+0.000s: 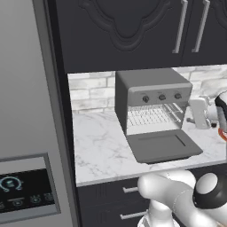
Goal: Pick up the bagel from the plate, place it on the toaster oven rack, close the door, and set the timer.
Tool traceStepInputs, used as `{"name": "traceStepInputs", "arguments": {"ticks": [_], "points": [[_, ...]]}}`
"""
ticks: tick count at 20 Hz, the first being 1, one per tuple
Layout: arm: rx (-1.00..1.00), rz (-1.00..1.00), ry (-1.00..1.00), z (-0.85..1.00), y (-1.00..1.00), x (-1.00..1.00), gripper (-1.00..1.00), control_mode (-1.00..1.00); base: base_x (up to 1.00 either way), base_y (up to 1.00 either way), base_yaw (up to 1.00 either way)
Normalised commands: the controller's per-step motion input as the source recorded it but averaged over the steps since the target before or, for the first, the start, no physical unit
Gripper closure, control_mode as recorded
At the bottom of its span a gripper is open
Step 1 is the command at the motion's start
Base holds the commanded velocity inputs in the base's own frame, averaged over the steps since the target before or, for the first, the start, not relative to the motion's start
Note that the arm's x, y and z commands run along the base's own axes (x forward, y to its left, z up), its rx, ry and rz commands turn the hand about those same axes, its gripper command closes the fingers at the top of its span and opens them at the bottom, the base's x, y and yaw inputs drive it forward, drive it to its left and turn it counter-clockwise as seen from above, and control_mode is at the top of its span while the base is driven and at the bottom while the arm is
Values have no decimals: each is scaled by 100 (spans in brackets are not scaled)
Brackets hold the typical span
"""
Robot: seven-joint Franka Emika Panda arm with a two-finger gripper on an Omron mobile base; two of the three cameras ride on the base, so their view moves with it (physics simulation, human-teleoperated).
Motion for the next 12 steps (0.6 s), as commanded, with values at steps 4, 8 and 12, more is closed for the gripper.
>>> {"name": "traceStepInputs", "arguments": {"ticks": [4, 8, 12], "points": [[11, -17, 0, -21, -3, 27, -100, -100, 0, 0, 0], [11, -14, 0, -20, -10, 21, -100, -100, 0, 0, 0], [9, -13, -3, -17, -11, 23, -100, -100, 0, 0, 0]]}}
